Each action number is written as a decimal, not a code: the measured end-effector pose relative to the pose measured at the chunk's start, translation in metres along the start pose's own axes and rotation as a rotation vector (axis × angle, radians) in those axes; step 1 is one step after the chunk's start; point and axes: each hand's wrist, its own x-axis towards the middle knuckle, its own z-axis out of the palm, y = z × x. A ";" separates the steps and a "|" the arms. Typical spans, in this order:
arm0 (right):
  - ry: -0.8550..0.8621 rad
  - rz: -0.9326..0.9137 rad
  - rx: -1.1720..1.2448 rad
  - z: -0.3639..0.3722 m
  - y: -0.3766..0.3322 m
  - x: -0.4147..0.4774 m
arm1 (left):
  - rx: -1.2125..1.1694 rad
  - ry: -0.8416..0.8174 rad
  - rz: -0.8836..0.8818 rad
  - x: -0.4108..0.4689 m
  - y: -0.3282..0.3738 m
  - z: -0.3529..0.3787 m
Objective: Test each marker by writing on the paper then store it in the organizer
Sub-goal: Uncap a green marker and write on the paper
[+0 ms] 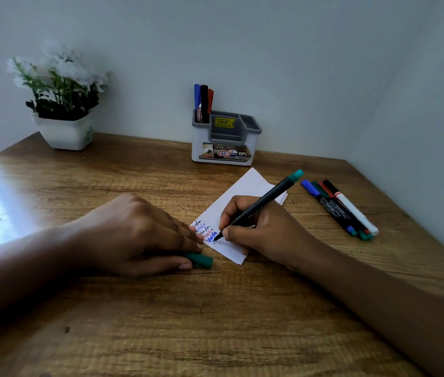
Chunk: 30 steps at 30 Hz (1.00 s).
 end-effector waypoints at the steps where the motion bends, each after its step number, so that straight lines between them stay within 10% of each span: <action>1: -0.001 0.001 0.002 0.000 0.000 0.000 | 0.000 -0.004 0.000 0.000 0.000 0.000; 30: 0.014 0.030 0.057 0.001 0.003 0.002 | -0.097 0.041 0.131 0.004 0.002 -0.011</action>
